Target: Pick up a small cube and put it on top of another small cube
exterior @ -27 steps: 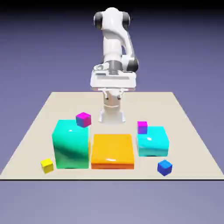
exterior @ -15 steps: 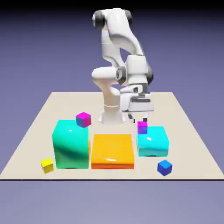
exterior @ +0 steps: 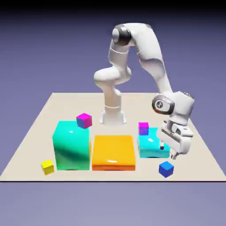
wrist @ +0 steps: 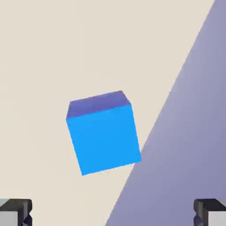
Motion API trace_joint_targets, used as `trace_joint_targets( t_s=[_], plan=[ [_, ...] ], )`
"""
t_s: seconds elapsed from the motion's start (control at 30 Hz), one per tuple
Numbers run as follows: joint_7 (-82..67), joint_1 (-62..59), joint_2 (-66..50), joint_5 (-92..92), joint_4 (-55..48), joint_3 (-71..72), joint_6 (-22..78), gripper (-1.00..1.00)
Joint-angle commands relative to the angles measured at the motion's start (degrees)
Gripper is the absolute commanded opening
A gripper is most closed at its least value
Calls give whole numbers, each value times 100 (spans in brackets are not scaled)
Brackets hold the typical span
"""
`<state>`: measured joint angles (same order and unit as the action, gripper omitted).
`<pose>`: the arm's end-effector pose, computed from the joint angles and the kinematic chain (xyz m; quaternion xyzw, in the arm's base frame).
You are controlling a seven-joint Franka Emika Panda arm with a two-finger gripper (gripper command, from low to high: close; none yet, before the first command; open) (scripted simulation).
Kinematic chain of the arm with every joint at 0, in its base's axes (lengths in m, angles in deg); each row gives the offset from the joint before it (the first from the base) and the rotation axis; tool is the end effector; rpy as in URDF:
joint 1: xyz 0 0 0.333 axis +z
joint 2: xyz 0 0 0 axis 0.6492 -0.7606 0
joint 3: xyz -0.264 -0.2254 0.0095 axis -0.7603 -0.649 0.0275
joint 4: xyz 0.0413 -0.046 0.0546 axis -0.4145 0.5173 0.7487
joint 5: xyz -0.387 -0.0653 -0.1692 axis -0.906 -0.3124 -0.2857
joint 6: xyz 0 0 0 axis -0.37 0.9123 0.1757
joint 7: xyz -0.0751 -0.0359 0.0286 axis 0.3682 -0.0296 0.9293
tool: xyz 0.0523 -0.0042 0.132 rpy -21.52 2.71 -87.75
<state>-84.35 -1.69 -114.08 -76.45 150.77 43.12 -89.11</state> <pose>0.4992 0.3160 0.1489 0.7558 0.6240 -0.0188 0.1974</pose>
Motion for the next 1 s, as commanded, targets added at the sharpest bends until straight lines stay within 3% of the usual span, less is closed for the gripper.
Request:
trace_joint_targets(
  t_s=[0.0, 0.17, 0.2, 0.4, 0.97],
  plan=[
    [0, 0, 0, 0, 0, 0, 0, 0],
    [307, -35, -919, -328, -260, -250, -693, 0],
    [307, -35, -919, -328, -260, -250, -693, -100],
    [94, -41, 118, 77, 69, 53, 88, -100],
    [2891, -1272, 3648, 2365, 2137, 1635, 2703, -100]
  ],
)
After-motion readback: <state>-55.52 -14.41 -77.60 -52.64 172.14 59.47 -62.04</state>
